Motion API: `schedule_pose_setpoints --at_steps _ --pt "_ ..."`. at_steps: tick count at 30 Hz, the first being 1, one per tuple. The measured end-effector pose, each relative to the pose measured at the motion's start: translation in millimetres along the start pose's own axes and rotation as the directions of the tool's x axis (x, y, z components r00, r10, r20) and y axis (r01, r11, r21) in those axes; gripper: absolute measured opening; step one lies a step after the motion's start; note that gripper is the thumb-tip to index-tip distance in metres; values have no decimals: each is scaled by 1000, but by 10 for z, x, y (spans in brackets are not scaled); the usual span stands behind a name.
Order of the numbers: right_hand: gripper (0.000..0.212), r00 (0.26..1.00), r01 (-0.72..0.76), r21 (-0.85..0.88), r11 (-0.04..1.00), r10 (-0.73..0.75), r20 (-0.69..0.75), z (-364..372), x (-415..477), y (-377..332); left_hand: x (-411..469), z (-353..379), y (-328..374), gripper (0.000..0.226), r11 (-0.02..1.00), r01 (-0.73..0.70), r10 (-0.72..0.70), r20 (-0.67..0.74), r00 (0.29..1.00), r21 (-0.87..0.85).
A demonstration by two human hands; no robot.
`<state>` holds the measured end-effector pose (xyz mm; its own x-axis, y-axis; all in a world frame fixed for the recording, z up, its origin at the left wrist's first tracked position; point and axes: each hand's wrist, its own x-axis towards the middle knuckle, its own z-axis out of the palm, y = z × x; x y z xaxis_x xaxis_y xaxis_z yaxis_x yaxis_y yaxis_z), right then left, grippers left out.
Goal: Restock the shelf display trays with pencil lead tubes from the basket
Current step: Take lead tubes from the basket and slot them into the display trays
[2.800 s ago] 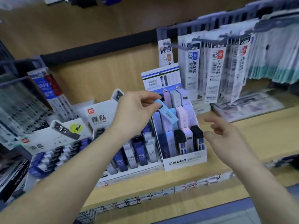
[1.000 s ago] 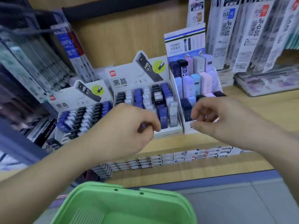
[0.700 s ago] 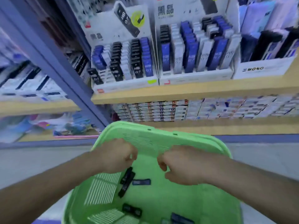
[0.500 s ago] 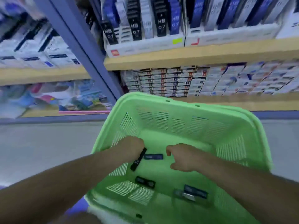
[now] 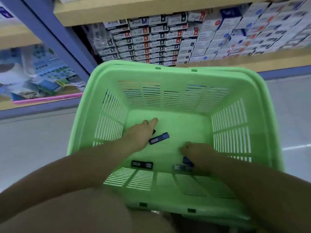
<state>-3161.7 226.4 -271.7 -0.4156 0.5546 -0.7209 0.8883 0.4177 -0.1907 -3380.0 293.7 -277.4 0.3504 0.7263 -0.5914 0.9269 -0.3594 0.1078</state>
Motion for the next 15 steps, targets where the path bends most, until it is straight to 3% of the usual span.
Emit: schedule_pose_setpoints --at_steps 2,3,5,7,11,15 --pt "38 999 -30 53 998 33 -42 45 57 13 -25 -99 39 62 999 35 -36 38 999 40" --pt "38 996 -57 73 996 62 -67 54 84 8 -61 -128 56 60 989 14 -32 118 992 150" --pt "41 981 -132 157 979 152 -119 18 157 25 -142 -93 103 53 932 -96 -42 367 929 350" --pt "45 954 -178 218 959 222 -199 -16 242 60 -207 52 155 32 852 -258 -7 502 865 456" --pt "50 927 -192 282 940 268 -263 61 360 22 -181 136 182 17 747 -437 178 484 857 500" --pt "42 926 -159 258 953 235 -296 44 431 -14 -143 107 149 22 748 -426 184 458 869 508"
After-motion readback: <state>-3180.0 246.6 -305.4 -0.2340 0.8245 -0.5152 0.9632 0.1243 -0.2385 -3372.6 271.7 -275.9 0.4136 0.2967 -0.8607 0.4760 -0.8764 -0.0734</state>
